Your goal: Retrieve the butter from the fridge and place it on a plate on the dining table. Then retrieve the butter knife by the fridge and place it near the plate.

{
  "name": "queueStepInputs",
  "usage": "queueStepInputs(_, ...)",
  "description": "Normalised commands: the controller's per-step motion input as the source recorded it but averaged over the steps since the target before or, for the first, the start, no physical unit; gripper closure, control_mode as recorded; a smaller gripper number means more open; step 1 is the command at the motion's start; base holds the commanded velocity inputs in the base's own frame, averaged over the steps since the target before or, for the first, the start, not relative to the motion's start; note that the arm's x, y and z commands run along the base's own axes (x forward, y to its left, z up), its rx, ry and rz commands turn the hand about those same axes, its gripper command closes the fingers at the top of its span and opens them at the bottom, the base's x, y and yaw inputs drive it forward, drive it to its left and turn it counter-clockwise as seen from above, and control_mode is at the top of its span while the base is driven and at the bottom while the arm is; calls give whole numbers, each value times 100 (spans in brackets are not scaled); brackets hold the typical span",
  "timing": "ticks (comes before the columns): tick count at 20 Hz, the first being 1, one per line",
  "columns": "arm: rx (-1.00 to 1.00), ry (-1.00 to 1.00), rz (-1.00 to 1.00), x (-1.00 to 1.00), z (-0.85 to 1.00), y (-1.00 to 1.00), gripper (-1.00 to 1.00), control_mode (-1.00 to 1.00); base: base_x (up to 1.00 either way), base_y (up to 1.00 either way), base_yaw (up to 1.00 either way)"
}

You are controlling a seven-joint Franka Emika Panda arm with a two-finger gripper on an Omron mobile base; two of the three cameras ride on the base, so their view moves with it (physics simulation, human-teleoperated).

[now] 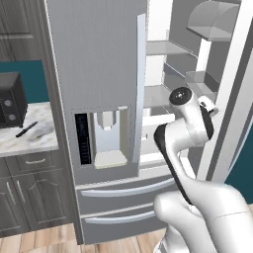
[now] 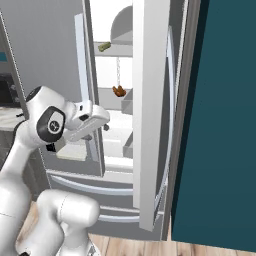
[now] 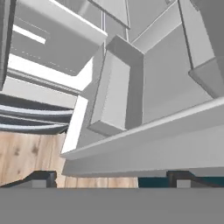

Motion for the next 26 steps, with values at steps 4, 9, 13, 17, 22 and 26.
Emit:
queueStepInputs(4, 50, -33, -33, 51, 0, 57, -100, -100, 0, 0, 0)
queueStepInputs(9, 64, -25, -36, 34, 0, 30, -100, -100, 0, 0, 0)
queueStepInputs(13, 47, 1, -7, -8, 25, 3, -100, -100, 0, 0, 0)
queueStepInputs(17, 26, -5, 4, -35, 9, 7, -100, -100, 0, 0, 0)
queueStepInputs(22, -12, -13, 10, -9, 0, 46, -100, -100, 0, 0, 0)
queueStepInputs(26, -12, -9, 22, 1, 2, 18, -100, -100, 0, 0, 0)
